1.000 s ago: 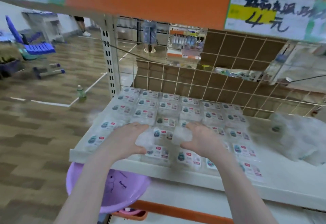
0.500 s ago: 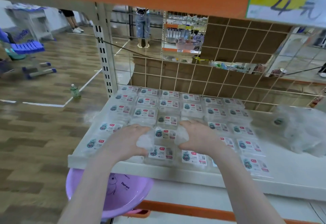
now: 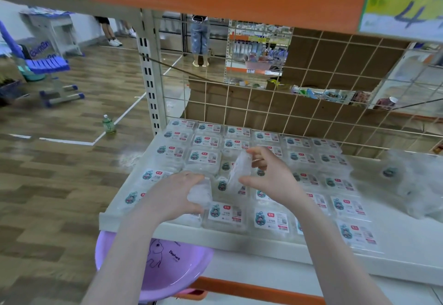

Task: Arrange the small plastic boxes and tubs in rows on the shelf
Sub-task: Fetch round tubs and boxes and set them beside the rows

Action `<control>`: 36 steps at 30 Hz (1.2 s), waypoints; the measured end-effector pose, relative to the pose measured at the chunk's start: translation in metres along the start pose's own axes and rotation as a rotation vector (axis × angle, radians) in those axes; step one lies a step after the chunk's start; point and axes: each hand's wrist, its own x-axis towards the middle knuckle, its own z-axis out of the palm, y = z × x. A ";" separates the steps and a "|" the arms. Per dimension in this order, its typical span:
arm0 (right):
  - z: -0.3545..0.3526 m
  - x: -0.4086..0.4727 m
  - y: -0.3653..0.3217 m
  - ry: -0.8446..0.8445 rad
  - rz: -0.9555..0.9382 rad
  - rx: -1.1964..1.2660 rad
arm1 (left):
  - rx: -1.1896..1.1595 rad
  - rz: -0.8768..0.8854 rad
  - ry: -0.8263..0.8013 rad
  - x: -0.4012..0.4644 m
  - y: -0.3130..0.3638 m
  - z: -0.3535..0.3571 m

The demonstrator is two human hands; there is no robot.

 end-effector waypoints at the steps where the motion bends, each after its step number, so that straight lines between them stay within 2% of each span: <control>1: -0.001 -0.005 0.006 0.021 0.007 0.053 | -0.002 -0.005 -0.002 0.000 -0.001 0.000; 4: -0.005 -0.020 0.024 0.047 0.016 0.160 | -0.004 -0.019 0.001 0.001 -0.002 0.002; 7: -0.008 -0.029 0.040 0.026 0.002 0.147 | -0.002 -0.036 0.009 0.003 -0.002 0.003; 14: -0.006 -0.038 0.062 -0.011 0.075 -0.140 | -0.015 -0.063 0.011 0.004 0.000 0.004; 23: -0.002 -0.024 0.050 -0.020 -0.081 -0.380 | -0.004 -0.047 0.004 0.003 0.000 0.003; 36: 0.016 0.022 0.023 -0.023 -0.065 -0.582 | 0.042 0.001 0.004 0.002 0.002 0.001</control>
